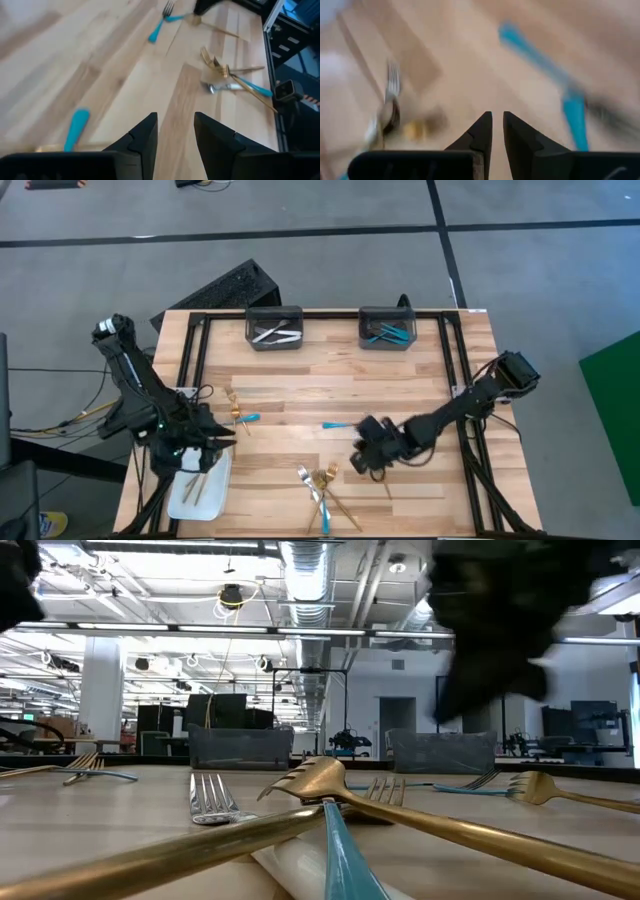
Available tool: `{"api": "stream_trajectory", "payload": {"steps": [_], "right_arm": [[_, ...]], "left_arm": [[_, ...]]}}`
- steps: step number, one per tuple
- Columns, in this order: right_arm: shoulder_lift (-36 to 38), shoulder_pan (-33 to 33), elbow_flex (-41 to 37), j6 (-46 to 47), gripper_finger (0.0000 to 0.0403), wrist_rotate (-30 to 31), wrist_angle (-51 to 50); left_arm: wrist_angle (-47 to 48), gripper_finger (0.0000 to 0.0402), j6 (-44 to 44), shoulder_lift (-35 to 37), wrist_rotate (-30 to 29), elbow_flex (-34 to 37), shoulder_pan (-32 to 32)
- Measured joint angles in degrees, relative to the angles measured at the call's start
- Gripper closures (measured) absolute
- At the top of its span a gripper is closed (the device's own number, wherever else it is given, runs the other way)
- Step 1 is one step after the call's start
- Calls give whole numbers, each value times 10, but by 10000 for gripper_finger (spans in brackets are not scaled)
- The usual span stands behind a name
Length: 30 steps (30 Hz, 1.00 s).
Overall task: Sort silverware by color (type)
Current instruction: Put the blue fork into the right black bin
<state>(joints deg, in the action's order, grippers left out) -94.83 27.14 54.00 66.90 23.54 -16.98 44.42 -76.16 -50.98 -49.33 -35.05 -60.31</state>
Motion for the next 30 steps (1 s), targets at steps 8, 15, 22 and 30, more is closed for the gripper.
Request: {"api": "stream_trajectory", "payload": {"steps": [8, 15, 22, 30], "right_arm": [[-1, 96, -1, 211, 332, -10, -141], [-1, 148, -1, 275, 332, 2, -138], [-1, 147, -1, 288, 332, 13, -160], [-1, 80, -1, 182, 332, 82, -186]], "left_arm": [[-118, 287, 241, 0, 19, 1, 112], [-131, 287, 276, 0, 31, 21, 184], [-234, 287, 338, 0, 43, 61, 213], [-255, 287, 355, 0, 36, 76, 237]]}}
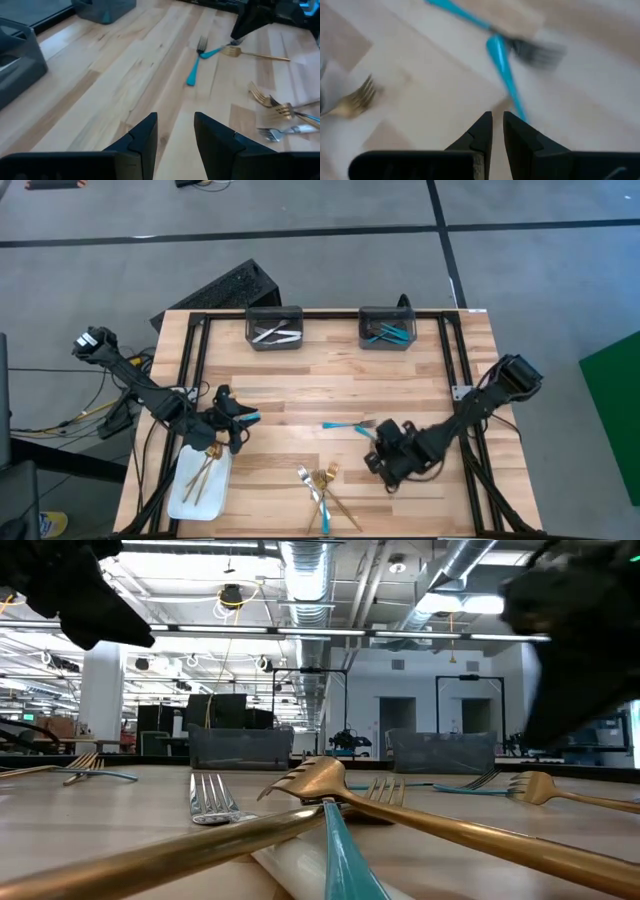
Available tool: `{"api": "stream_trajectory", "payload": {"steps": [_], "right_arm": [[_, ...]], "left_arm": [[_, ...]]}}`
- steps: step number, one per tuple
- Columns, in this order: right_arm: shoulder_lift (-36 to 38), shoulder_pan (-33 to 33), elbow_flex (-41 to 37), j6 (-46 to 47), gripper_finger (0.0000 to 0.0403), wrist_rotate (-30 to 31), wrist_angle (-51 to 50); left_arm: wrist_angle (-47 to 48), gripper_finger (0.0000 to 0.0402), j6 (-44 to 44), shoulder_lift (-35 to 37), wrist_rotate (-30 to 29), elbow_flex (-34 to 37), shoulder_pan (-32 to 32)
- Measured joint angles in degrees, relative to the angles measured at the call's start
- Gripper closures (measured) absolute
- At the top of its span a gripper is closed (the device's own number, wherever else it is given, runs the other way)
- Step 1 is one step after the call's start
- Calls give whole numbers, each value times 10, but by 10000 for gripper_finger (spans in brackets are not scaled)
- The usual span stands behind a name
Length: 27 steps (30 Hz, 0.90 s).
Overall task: Sort silverware by color (type)
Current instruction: Put the blue fork into the right black bin
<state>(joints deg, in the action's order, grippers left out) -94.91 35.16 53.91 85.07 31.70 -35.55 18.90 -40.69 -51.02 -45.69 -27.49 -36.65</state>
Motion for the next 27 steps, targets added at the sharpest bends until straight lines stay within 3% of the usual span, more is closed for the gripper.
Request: {"api": "stream_trajectory", "payload": {"steps": [4, 10, 13, 17, 21, 27], "right_arm": [[0, -53, 0, -118, 332, -21, 19], [-2, -120, 0, -403, 330, -55, 120], [-28, -155, 1, -500, 320, -94, 164], [-49, -193, 1, -566, 301, -135, 184], [-75, -215, 1, -587, 288, -139, 170], [-92, -237, 3, -597, 297, -197, 155]], "left_arm": [[0, 287, 5, 0, -1, 0, 6], [1, 287, 22, 0, -36, 0, 8], [1, 287, 36, 0, -47, 0, 8], [2, 287, 51, 0, -46, 1, 8], [15, 287, 46, 0, -41, 1, 8], [13, 287, 52, -8, -57, 1, 9]]}}
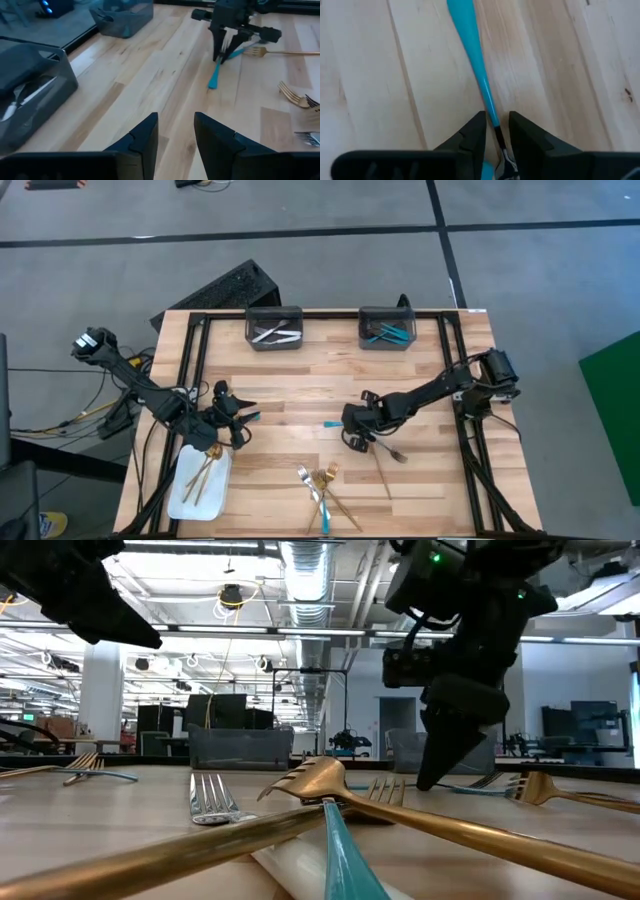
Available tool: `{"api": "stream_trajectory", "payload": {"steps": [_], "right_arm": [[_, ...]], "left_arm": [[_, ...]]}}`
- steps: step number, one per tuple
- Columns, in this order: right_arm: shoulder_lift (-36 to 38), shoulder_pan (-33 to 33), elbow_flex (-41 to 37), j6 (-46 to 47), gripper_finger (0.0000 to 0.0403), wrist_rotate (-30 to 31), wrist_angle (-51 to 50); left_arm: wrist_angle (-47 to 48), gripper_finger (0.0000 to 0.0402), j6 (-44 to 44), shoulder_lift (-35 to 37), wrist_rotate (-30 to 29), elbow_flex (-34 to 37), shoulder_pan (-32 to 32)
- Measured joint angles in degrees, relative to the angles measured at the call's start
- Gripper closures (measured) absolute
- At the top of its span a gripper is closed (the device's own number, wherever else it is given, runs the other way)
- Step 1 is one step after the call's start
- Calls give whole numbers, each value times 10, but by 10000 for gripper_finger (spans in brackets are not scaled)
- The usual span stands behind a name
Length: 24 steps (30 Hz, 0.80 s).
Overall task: Sort silverware by color (type)
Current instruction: Put the blue fork into the right black bin
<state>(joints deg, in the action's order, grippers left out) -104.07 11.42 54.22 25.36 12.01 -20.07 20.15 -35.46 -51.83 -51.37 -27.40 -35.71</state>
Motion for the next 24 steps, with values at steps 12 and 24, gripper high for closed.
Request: {"api": "stream_trajectory", "payload": {"steps": [12, 24], "right_arm": [[40, -4, -4, 16, 384, 11, -24], [276, -137, -4, -140, 390, 157, -234]], "left_arm": [[-1, 287, -40, -52, 1, 0, 27], [-2, 287, -47, -63, 12, 0, 27]]}}
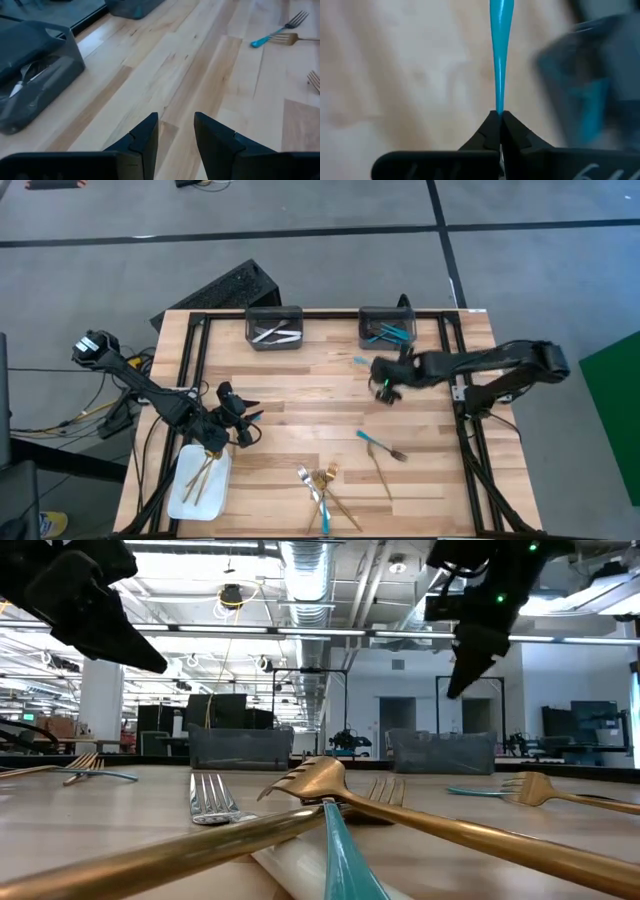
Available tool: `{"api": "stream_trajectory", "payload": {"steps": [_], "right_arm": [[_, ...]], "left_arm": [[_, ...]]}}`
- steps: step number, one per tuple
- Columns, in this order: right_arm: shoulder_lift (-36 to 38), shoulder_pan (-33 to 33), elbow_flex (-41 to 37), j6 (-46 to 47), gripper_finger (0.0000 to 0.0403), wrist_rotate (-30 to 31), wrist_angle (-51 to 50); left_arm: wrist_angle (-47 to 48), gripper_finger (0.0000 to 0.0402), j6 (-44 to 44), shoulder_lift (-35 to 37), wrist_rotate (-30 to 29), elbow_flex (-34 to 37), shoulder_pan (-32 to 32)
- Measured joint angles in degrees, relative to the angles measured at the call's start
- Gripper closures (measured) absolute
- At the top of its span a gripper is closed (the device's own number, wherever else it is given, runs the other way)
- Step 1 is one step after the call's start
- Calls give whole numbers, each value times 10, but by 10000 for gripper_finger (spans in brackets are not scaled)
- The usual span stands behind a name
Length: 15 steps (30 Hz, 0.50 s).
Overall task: Sort silverware by color (type)
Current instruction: Put the blue fork into the right black bin
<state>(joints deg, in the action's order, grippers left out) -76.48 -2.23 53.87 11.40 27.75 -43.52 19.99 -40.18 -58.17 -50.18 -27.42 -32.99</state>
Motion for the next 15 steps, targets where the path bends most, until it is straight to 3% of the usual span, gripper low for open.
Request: {"api": "stream_trajectory", "payload": {"steps": [6, 10, 15], "right_arm": [[42, -161, 0, -190, 388, -2, 45], [22, -264, 0, -292, 384, -71, 91], [-28, -343, 0, -342, 374, -146, 123]], "left_arm": [[-1, 287, -3, 0, 2, 0, 0], [0, 287, -16, 0, 6, 0, 0], [4, 287, -26, 0, 37, 0, 0]]}}
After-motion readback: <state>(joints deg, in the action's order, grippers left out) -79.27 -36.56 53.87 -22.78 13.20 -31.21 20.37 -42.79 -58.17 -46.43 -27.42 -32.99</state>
